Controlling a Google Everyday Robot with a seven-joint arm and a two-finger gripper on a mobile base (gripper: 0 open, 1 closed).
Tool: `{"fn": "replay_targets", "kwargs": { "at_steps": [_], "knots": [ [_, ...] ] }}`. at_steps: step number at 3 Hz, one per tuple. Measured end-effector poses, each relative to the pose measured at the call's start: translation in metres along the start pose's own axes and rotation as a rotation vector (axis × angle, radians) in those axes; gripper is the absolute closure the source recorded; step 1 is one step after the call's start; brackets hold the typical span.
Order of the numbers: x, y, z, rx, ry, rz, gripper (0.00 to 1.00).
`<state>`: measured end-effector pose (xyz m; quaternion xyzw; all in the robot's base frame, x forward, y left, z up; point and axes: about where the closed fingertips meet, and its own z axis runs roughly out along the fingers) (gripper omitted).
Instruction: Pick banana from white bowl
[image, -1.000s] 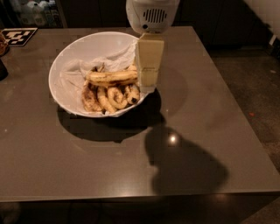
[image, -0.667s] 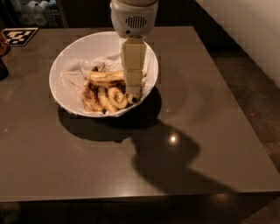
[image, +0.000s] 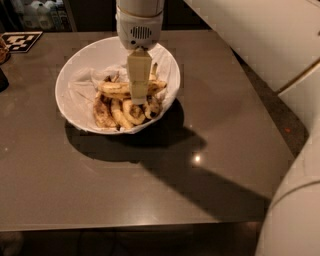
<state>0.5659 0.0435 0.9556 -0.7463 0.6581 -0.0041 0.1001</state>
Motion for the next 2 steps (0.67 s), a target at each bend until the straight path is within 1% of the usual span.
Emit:
{"fn": "replay_targets", "kwargs": {
  "at_steps": [2],
  "knots": [
    [-0.0085,-0.0080,0.0214,-0.060,-0.031,0.018,0.16]
  ]
}}
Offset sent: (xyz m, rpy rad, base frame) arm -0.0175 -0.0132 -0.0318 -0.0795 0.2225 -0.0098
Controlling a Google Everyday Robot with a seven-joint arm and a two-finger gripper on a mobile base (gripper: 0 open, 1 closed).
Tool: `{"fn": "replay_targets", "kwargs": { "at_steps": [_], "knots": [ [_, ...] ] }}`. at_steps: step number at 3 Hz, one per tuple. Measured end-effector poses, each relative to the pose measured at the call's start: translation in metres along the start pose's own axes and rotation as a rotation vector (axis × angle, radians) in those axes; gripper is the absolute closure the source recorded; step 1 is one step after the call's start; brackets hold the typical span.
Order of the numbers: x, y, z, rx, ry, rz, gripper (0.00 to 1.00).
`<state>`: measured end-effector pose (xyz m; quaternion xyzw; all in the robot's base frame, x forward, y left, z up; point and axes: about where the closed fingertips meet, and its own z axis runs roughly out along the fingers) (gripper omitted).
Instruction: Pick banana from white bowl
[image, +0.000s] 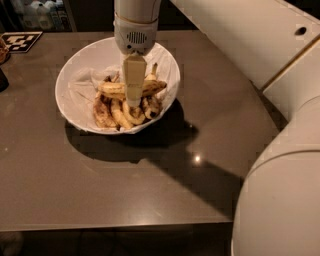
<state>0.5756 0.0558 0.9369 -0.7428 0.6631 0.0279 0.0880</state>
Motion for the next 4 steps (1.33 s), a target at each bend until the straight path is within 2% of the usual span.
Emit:
{"fn": "replay_targets", "kwargs": {
  "at_steps": [1,2,3,4],
  "knots": [
    [0.001,-0.004,0.013,-0.032,-0.005,0.018,0.29],
    [0.005,-0.005,0.023,-0.058,-0.006,0.033,0.30],
    [0.010,-0.003,0.024,-0.057,-0.004,0.045,0.48],
    [0.017,0.002,0.025,-0.055,-0.004,0.056,0.72]
  ]
}}
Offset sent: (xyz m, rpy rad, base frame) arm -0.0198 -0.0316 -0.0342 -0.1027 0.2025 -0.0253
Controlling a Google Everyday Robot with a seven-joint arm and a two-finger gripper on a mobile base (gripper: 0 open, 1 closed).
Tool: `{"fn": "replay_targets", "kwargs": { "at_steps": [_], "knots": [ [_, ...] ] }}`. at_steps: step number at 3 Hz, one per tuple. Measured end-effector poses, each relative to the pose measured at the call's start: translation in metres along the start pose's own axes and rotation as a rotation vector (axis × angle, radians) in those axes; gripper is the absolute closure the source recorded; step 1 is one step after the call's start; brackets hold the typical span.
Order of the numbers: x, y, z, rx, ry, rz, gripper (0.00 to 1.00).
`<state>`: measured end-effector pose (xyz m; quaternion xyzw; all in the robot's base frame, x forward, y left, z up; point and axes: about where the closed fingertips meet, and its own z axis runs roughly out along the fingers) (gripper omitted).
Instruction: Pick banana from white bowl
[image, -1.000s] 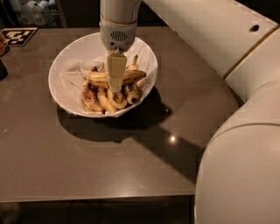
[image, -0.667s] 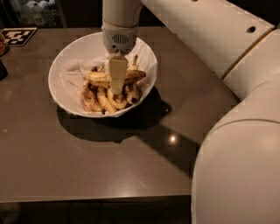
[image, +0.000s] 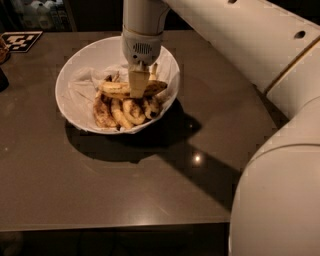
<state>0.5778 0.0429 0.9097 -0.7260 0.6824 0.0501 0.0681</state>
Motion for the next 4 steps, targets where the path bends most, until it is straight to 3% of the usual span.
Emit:
{"fn": "replay_targets", "kwargs": {
  "at_steps": [1,2,4],
  "knots": [
    [0.007,0.006,-0.002,0.010,0.000,0.007,0.94],
    [0.006,0.005,-0.002,0.015,-0.003,0.007,1.00],
    [0.011,0.046,-0.043,0.154,-0.068,0.022,1.00]
  ]
}}
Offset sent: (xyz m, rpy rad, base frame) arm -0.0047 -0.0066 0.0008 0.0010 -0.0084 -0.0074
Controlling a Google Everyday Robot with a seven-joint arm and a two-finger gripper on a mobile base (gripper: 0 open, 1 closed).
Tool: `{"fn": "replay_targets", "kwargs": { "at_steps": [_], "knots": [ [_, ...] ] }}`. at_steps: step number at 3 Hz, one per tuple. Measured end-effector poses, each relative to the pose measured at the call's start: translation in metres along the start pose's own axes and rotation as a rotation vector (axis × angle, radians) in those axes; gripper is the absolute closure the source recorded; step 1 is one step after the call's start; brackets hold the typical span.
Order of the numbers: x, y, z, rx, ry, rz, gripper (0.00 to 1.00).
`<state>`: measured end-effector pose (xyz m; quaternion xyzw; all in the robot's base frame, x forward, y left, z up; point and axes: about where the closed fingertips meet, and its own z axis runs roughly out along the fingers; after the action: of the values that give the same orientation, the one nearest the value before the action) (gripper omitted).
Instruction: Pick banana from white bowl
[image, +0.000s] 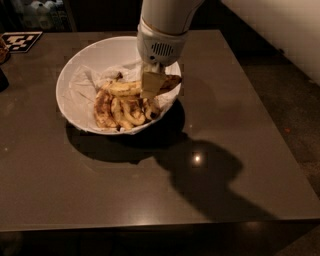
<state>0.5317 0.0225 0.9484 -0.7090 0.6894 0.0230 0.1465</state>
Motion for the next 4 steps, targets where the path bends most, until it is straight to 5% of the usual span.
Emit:
{"fn": "replay_targets", "kwargs": {
  "at_steps": [2,4],
  "knots": [
    [0.013,0.024,-0.028,0.070,-0.021,0.029,1.00],
    [0.020,0.034,-0.036,0.086,-0.020,0.052,1.00]
  ]
}}
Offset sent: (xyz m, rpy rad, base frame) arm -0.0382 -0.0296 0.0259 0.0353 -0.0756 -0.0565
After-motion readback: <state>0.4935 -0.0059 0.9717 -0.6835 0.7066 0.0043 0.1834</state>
